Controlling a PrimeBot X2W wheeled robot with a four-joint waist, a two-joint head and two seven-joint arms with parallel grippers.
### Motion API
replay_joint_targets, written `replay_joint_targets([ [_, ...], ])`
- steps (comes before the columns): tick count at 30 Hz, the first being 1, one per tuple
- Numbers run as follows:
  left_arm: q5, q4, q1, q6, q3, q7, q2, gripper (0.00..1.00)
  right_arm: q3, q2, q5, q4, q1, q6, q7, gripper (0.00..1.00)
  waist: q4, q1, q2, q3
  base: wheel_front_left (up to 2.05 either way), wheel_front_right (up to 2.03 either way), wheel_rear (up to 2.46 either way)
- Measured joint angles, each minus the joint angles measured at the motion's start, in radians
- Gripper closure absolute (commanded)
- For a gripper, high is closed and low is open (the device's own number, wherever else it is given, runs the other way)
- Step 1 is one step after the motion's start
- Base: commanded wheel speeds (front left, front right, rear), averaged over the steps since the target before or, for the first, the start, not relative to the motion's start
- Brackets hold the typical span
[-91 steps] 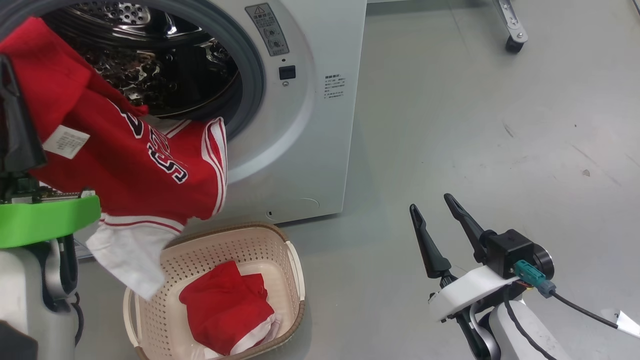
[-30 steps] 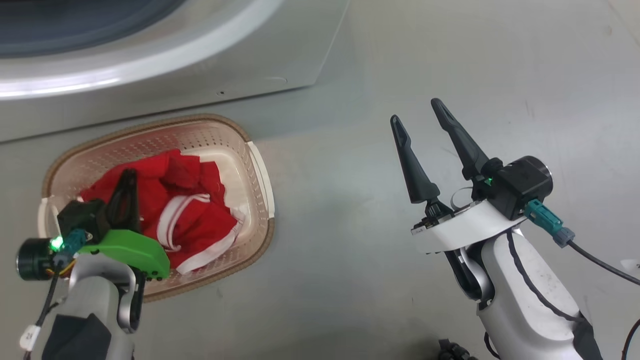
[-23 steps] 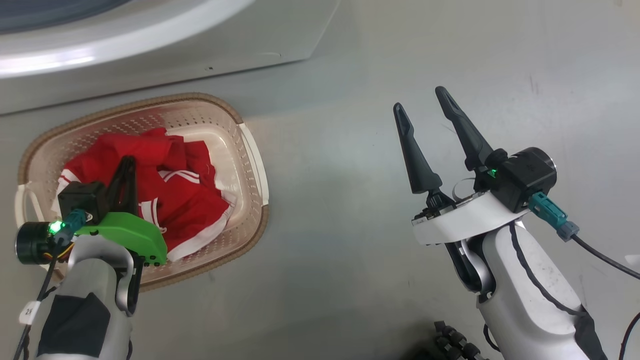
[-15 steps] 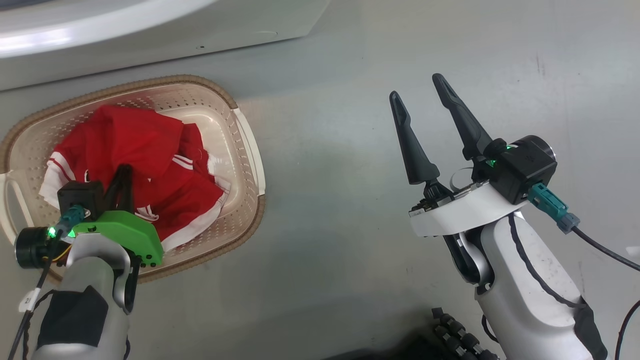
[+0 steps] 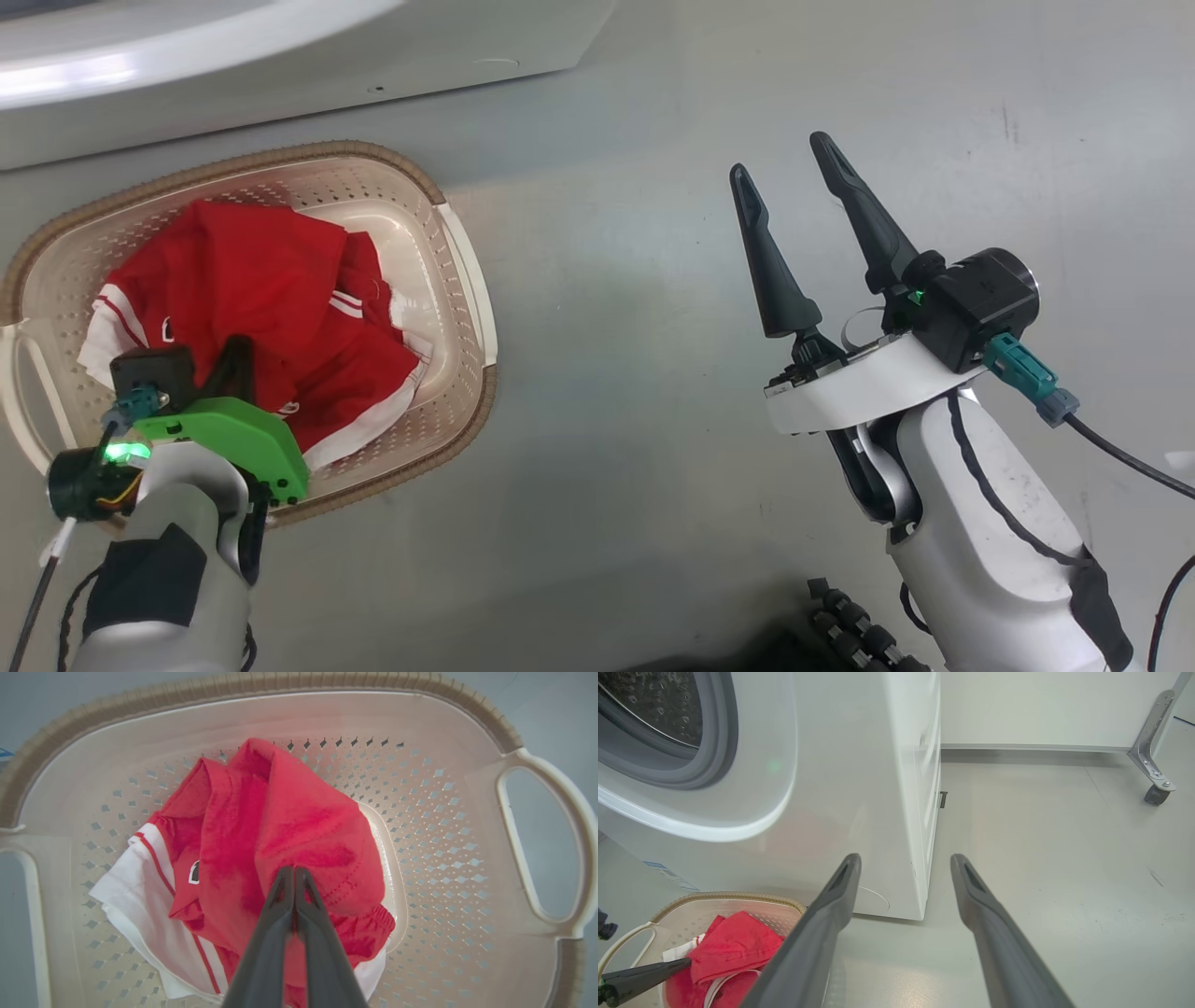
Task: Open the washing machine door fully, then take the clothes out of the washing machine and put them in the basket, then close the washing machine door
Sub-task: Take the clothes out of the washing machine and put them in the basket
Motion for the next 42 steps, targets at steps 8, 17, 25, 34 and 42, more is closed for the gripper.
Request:
replay_joint_targets([
  [8, -0.020, 0.067, -0.001, -0.007, 0.021, -0.027, -0.008, 0.00, -0.005, 0.000, -0.001, 0.028, 0.000, 0.001, 0.000, 0.00, 0.007, 0.0000, 0.0000, -0.054, 0.00, 0.00, 0.00],
  [17, -0.020, 0.057, 0.002, -0.021, 0.023, -0.062, -0.020, 0.00, -0.045, 0.000, -0.017, 0.078, 0.013, 0.006, 0.000, 0.00, 0.026, -0.0001, 0.0000, -0.154, 0.00, 0.00, 0.00],
  [25, -0.019, -0.018, 0.025, -0.029, 0.024, -0.064, -0.035, 0.00, -0.081, -0.001, -0.027, 0.115, 0.071, 0.011, 0.000, 0.00, 0.054, -0.0001, 0.0000, -0.247, 0.00, 0.00, 0.00],
  [34, 0.020, -0.239, 0.094, -0.028, 0.027, -0.064, -0.040, 0.00, -0.085, -0.001, -0.036, 0.149, 0.150, 0.029, 0.000, 0.00, 0.100, -0.0002, 0.0000, -0.370, 0.00, 0.00, 0.00],
  [42, 0.053, -0.368, 0.206, -0.018, 0.028, -0.065, -0.040, 0.00, -0.085, -0.001, -0.036, 0.162, 0.200, 0.038, 0.000, 0.00, 0.138, -0.0002, 0.0000, -0.474, 0.00, 0.00, 0.00],
])
